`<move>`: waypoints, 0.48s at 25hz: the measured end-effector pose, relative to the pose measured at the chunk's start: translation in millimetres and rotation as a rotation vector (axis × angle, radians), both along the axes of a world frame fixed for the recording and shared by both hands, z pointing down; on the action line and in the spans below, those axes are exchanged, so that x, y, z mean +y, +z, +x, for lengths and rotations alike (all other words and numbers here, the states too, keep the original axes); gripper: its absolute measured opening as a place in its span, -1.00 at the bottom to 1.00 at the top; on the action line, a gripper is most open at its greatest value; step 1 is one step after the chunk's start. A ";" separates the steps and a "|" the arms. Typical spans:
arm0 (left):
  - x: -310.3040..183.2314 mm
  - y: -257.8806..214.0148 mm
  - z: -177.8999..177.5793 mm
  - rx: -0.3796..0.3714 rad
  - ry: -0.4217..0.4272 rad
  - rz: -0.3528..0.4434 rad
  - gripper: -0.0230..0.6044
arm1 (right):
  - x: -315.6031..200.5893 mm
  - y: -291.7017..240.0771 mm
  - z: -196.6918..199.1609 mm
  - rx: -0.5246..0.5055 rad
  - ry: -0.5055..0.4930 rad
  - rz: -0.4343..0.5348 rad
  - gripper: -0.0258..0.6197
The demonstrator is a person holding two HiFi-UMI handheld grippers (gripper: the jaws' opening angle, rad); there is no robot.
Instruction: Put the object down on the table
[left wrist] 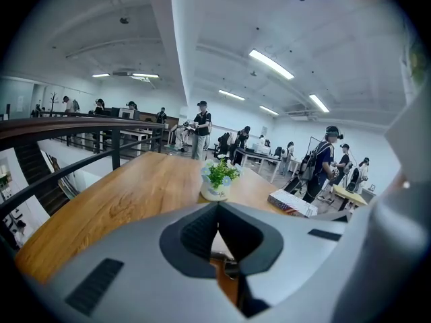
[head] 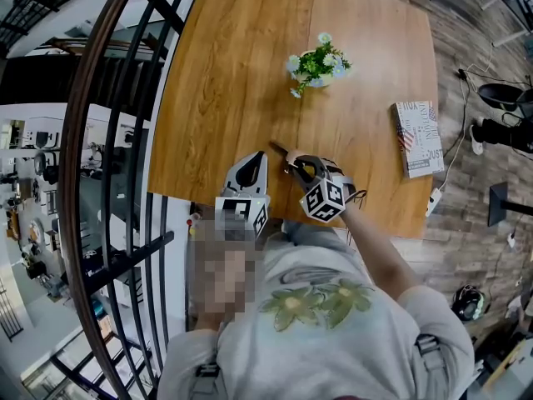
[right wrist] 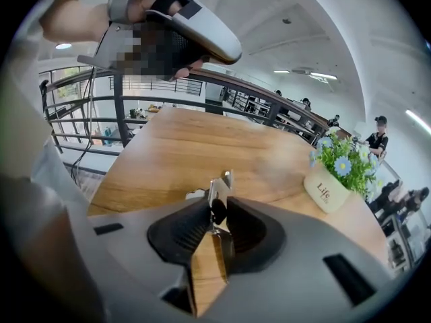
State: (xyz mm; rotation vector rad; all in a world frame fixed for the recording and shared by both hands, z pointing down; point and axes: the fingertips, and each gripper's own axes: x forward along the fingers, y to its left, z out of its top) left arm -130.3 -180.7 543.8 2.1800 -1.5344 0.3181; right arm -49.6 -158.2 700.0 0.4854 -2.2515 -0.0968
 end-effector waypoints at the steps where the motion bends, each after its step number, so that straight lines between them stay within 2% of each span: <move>1: -0.1 0.1 0.9 0.000 0.001 0.001 -0.89 | 0.2 0.6 0.3 -0.001 0.001 0.000 -0.65; 12: 4.0 0.4 3.4 -0.004 0.006 -0.002 -0.89 | 11.4 10.0 -2.3 0.024 -0.021 0.004 -0.55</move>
